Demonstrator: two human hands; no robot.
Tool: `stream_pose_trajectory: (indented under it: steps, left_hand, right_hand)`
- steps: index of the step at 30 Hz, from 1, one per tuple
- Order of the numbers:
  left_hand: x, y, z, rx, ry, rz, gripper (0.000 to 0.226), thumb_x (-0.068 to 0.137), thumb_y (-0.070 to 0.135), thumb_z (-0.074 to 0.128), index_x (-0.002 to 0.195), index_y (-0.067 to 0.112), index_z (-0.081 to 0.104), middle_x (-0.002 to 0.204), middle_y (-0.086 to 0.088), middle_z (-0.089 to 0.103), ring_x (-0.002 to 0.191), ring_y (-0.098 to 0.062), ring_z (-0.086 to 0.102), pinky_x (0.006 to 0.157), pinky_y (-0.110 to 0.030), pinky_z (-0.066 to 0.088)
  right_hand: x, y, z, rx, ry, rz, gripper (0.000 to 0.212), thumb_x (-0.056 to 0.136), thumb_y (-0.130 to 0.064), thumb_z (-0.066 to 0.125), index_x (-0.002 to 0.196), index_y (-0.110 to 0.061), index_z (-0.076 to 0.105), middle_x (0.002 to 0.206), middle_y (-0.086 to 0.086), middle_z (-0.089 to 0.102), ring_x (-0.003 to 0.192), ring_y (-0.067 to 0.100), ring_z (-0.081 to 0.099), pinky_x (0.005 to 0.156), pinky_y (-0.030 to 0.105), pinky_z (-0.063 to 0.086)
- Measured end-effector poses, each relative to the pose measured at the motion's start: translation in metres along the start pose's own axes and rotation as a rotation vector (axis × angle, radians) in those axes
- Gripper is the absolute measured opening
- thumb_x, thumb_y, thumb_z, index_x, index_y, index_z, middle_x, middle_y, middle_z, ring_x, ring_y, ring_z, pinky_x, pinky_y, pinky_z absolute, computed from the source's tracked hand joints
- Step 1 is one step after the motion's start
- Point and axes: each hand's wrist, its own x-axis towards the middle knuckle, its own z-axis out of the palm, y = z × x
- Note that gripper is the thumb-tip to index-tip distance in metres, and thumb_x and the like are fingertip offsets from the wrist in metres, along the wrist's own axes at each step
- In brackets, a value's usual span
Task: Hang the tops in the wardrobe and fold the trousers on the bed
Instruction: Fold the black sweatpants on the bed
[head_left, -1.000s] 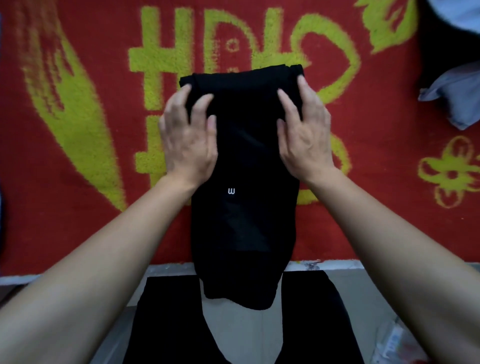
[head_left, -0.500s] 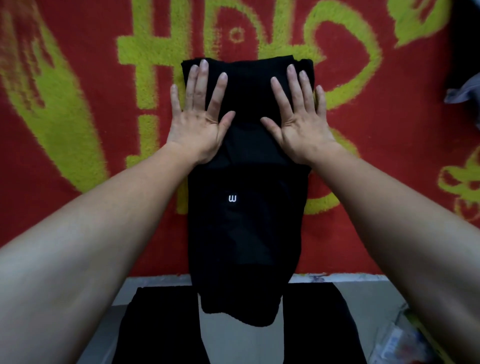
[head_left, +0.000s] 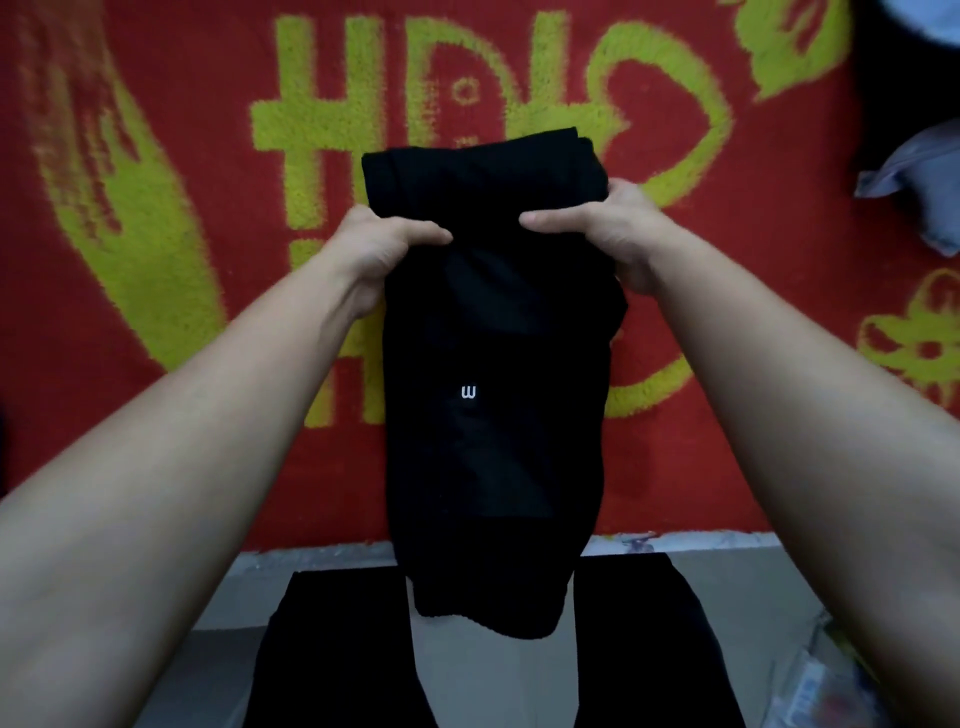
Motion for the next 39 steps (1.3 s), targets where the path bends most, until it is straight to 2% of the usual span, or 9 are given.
stream_pose_trajectory:
  steps: [4,10,14,17,19,22,25,30,39]
  left_hand:
    - [-0.01,0.017,-0.008,0.047,-0.175,-0.03,0.044,0.066,-0.002,0.08,0.108,-0.001,0.067,0.095,-0.014,0.075,0.089,-0.031,0.073,0.068,-0.032,0.059]
    - [-0.024,0.086,-0.004,0.094,-0.178,0.246,0.046,0.065,-0.012,0.077,0.108,0.003,0.07,0.104,-0.01,0.074,0.093,-0.024,0.072,0.081,-0.033,0.057]
    - [-0.04,0.152,0.0,0.065,-0.068,0.456,0.052,0.059,-0.008,0.082,0.107,0.003,0.067,0.096,-0.005,0.073,0.083,-0.019,0.073,0.069,-0.027,0.057]
    - [-0.052,0.183,-0.001,0.081,-0.003,0.568,0.051,0.061,-0.007,0.079,0.109,0.003,0.064,0.095,-0.003,0.07,0.084,-0.017,0.071,0.07,-0.027,0.057]
    - [-0.055,0.183,-0.004,0.159,0.019,0.593,0.046,0.065,-0.009,0.075,0.106,0.008,0.063,0.095,-0.002,0.067,0.085,-0.015,0.066,0.071,-0.025,0.056]
    - [-0.058,0.156,-0.013,0.282,0.043,0.631,0.042,0.067,-0.006,0.079,0.103,0.011,0.066,0.1,-0.004,0.066,0.08,-0.006,0.062,0.073,-0.025,0.053]
    - [-0.058,0.106,-0.025,0.506,0.161,0.706,0.035,0.067,0.009,0.087,0.096,0.015,0.068,0.095,-0.003,0.064,0.079,-0.004,0.057,0.072,-0.023,0.047]
    - [-0.079,-0.011,-0.045,0.896,0.233,0.813,0.038,0.076,0.002,0.076,0.109,0.022,0.076,0.116,-0.005,0.063,0.106,-0.026,0.061,0.086,-0.038,0.052]
    - [-0.109,-0.098,-0.05,0.785,0.378,0.848,0.042,0.079,-0.004,0.066,0.112,0.02,0.075,0.107,-0.003,0.066,0.097,-0.022,0.063,0.079,-0.031,0.049]
  right_hand:
    - [-0.008,-0.006,-0.015,0.002,-0.262,0.051,0.057,0.063,-0.021,0.093,0.115,-0.015,0.072,0.109,0.002,0.076,0.102,0.021,0.073,0.098,0.039,0.054]
    - [-0.025,-0.064,-0.031,0.094,-0.087,-0.265,0.054,0.067,0.005,0.085,0.116,-0.009,0.069,0.107,0.004,0.076,0.099,0.02,0.073,0.089,0.034,0.058]
    - [-0.047,-0.126,-0.045,0.111,0.088,-0.478,0.054,0.061,0.003,0.088,0.109,-0.01,0.066,0.104,0.01,0.075,0.093,0.024,0.074,0.081,0.035,0.061]
    - [-0.061,-0.154,-0.052,0.029,0.184,-0.616,0.048,0.056,-0.004,0.088,0.096,-0.016,0.065,0.092,-0.001,0.073,0.081,0.01,0.072,0.072,0.027,0.058]
    - [-0.062,-0.155,-0.054,-0.049,0.233,-0.649,0.043,0.056,-0.006,0.087,0.091,-0.018,0.063,0.087,-0.004,0.067,0.076,0.006,0.064,0.072,0.032,0.057]
    - [-0.059,-0.127,-0.048,-0.229,0.297,-0.646,0.044,0.063,-0.017,0.088,0.102,-0.018,0.067,0.094,-0.001,0.065,0.087,0.012,0.059,0.087,0.046,0.052]
    - [-0.065,-0.071,-0.036,-0.45,0.393,-0.72,0.041,0.065,-0.033,0.082,0.102,-0.021,0.07,0.098,0.004,0.067,0.094,0.025,0.064,0.084,0.041,0.051]
    - [-0.093,0.045,-0.016,-0.849,0.306,-0.86,0.037,0.071,-0.003,0.069,0.105,-0.017,0.073,0.116,0.011,0.062,0.111,0.034,0.059,0.091,0.044,0.046]
    - [-0.11,0.116,0.004,-0.876,0.308,-0.904,0.043,0.07,0.009,0.069,0.109,-0.01,0.073,0.123,0.017,0.063,0.116,0.037,0.059,0.091,0.047,0.052]
